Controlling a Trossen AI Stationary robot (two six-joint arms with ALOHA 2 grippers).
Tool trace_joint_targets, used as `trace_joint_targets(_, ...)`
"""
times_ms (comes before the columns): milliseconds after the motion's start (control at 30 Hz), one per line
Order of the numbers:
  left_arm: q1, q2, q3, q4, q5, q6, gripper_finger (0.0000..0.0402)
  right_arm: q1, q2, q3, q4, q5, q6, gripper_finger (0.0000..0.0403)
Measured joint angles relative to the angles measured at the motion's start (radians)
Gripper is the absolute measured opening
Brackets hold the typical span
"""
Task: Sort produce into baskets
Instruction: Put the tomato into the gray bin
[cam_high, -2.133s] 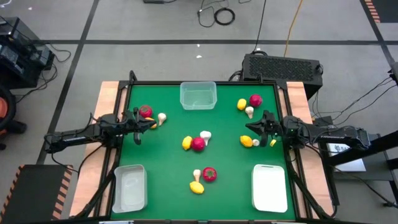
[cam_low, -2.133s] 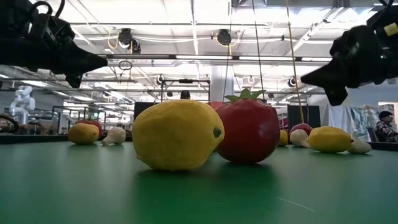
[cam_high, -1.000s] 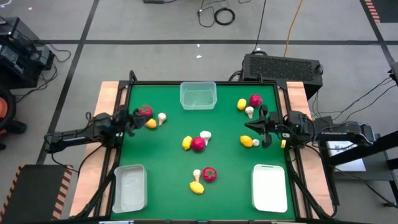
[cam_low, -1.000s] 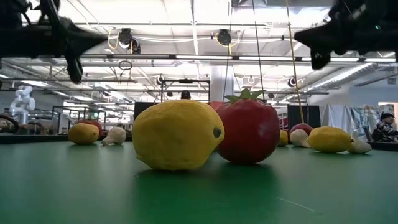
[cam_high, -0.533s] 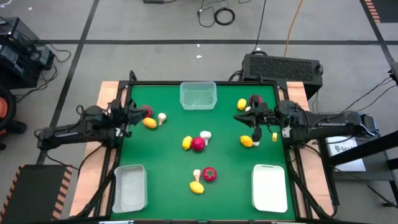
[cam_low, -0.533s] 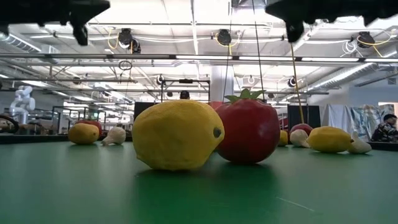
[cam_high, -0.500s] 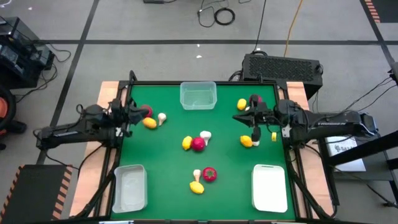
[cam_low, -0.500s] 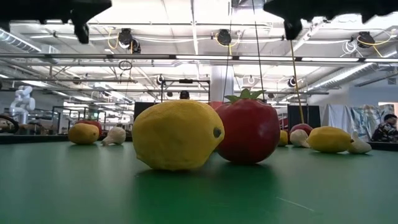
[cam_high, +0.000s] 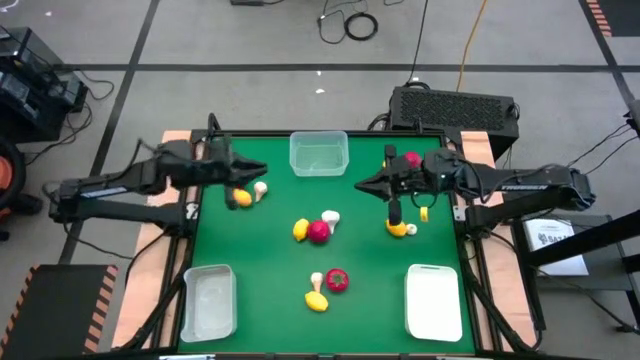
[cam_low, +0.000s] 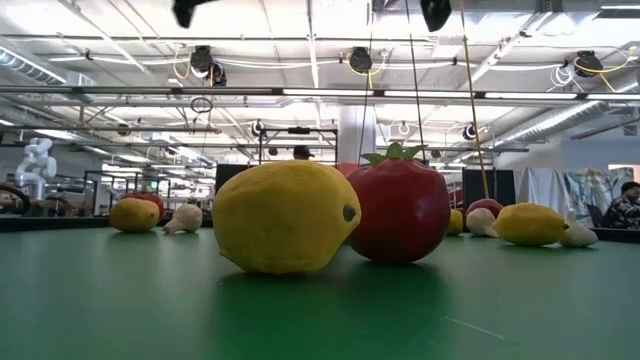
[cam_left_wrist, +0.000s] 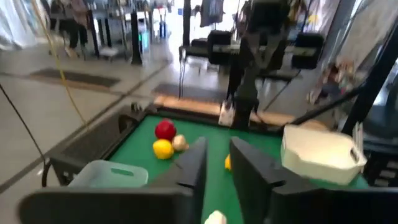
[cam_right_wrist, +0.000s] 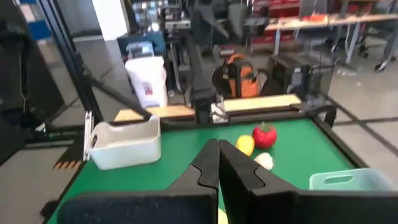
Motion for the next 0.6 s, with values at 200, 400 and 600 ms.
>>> trace_joint_targets(200, -0.033, 0.225, 0.138, -0.007, 0.031, 0.064, 0.0194, 0.045, 0.085, 0.081, -0.145, 0.000, 0.000, 0.0000)
trace_joint_targets(400, -0.080, 0.442, 0.200, -0.014, 0.030, 0.171, 0.0270, 0.088, 0.131, 0.106, -0.217, 0.000, 0.019, 0.0000)
trace_joint_targets(600, -0.125, 0.600, 0.227, -0.017, 0.030, 0.159, 0.0311, 0.127, 0.135, 0.106, -0.296, 0.001, 0.099, 0.0000)
